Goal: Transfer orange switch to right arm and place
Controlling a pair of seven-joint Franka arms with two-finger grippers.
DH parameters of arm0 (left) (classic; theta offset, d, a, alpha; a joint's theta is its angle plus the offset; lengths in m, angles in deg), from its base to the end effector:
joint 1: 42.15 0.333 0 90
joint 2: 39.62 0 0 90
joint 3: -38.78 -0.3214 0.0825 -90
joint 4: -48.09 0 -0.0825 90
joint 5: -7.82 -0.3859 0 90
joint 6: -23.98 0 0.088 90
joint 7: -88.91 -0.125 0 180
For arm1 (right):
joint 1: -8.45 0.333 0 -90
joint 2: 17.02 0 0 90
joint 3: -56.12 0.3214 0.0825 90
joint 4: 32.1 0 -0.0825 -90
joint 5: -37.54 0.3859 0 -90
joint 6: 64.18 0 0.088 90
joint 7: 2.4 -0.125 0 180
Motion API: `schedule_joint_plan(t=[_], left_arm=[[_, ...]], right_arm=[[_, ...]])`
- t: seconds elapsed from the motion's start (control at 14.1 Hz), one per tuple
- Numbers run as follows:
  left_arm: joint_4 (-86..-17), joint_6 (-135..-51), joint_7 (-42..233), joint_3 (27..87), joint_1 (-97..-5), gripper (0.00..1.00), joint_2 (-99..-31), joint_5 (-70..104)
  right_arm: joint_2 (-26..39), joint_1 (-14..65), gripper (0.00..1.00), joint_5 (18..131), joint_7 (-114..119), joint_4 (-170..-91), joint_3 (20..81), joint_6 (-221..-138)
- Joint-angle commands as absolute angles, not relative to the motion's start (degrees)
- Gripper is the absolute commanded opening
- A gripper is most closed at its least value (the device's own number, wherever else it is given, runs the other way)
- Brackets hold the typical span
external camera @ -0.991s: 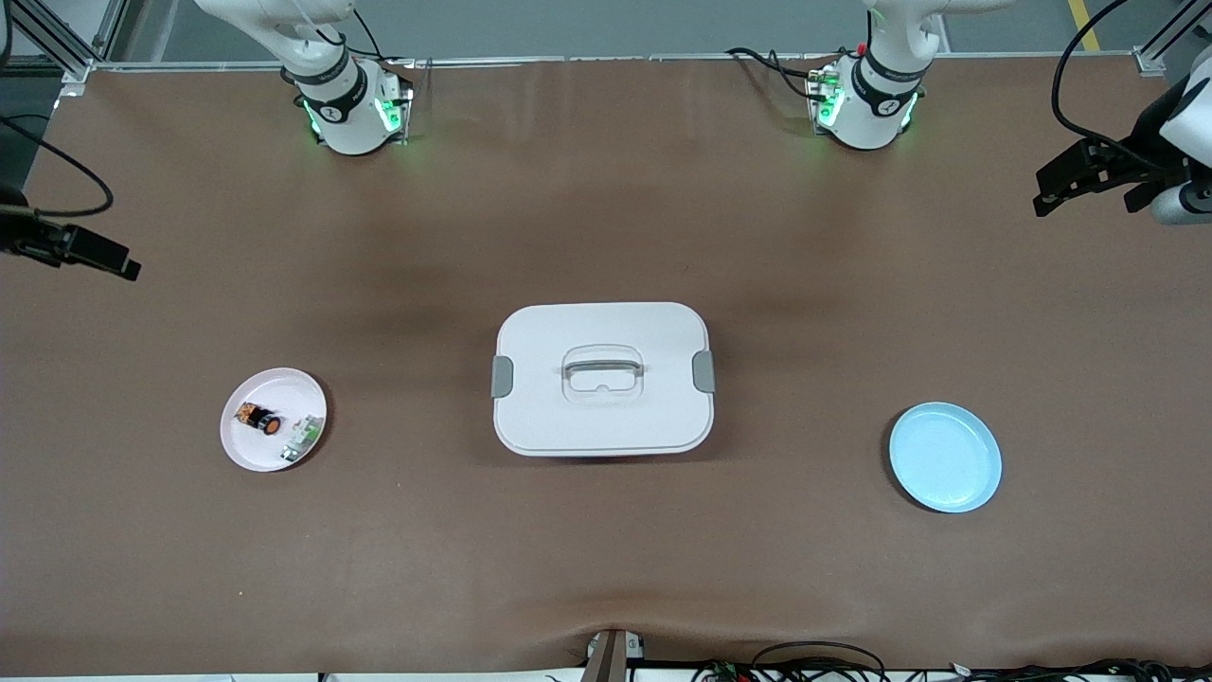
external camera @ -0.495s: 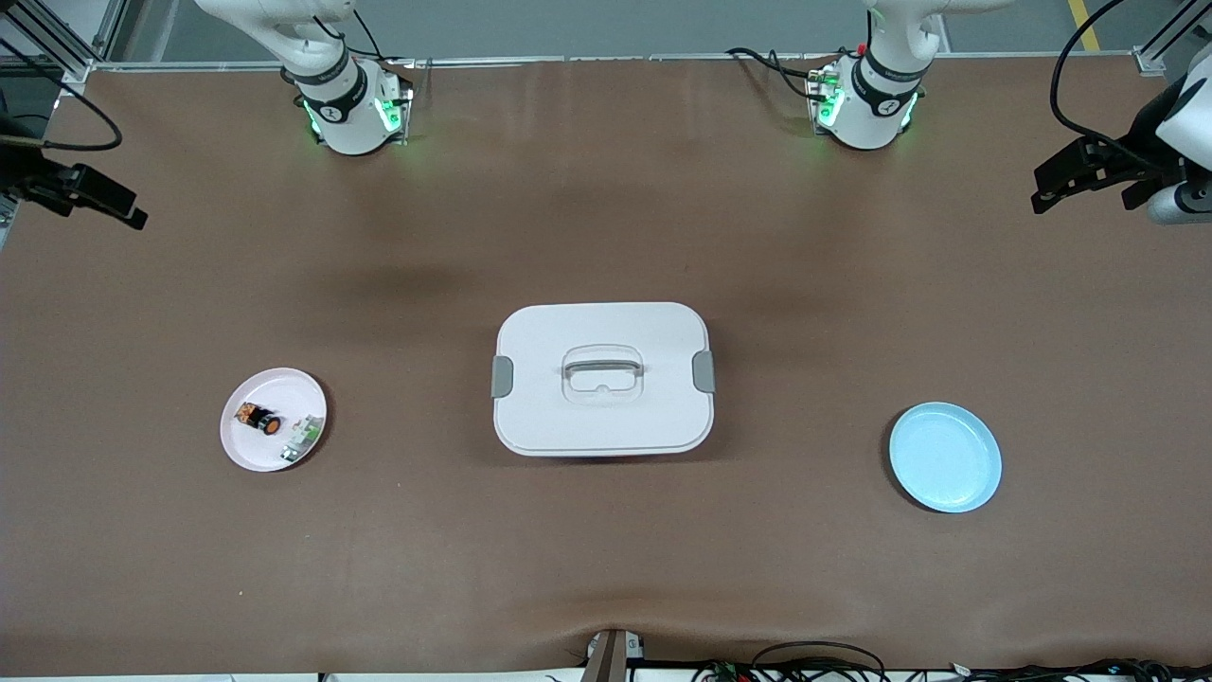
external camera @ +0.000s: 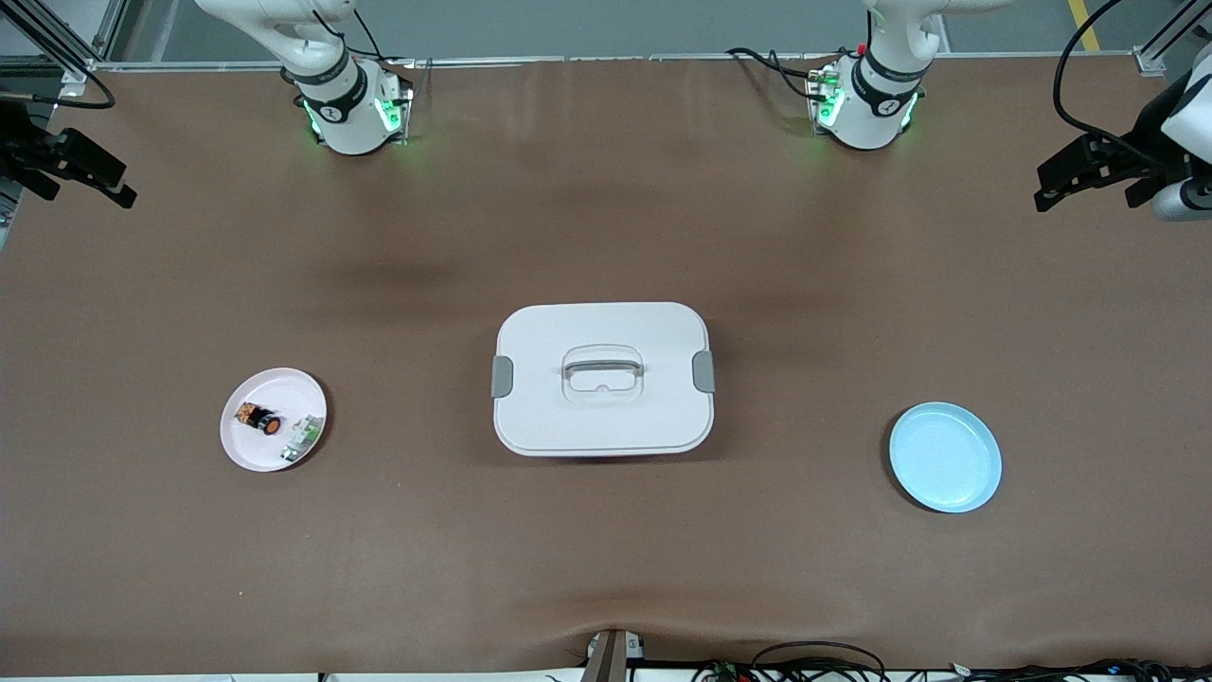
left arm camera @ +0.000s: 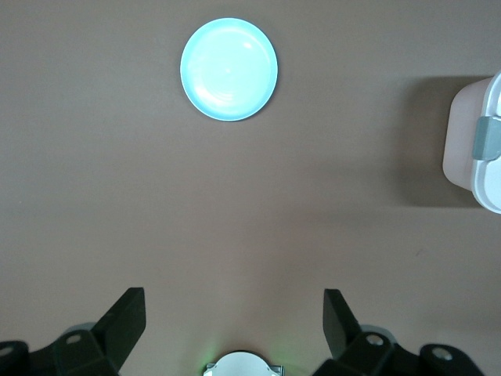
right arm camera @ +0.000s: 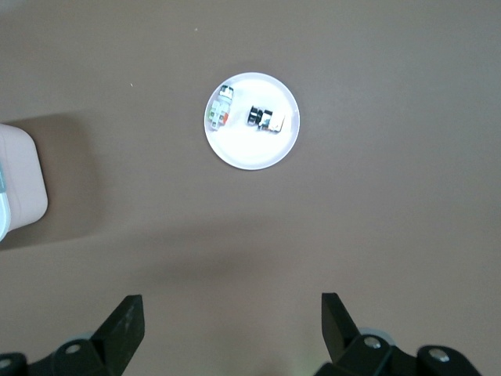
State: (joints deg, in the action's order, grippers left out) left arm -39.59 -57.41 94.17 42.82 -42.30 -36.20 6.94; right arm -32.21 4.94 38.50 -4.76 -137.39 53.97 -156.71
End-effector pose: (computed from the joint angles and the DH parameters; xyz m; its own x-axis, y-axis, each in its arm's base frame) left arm 0.5192 -0.0372 0.6501 0.9986 0.0214 -0.0482 0.0202 -0.9995 -0.0240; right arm 0.4724 -0.0470 0.6254 0.9894 -0.1393 0.0411 -0.1382 -0.9900 -0.0283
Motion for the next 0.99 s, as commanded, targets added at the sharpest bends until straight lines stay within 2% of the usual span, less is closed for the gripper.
schedule_joint_plan(t=[0.0, 0.21, 0.92], left_arm=[[-37.95, -56.88, 93.40, 42.64, -42.15, 1.00, -36.37, 6.85], [-37.34, -56.88, 93.75, 42.64, -42.24, 1.00, -36.89, 6.94], [-37.16, -56.80, 93.75, 42.64, -42.33, 1.00, -36.89, 6.85]], right_arm=[[-28.99, 4.67, 1.00, 38.15, -3.72, -133.37, 54.01, -155.85], [-26.60, 4.41, 1.00, 38.07, -3.81, -130.90, 54.01, -153.93], [-26.60, 4.41, 1.00, 38.07, -3.63, -130.63, 54.01, -153.74]])
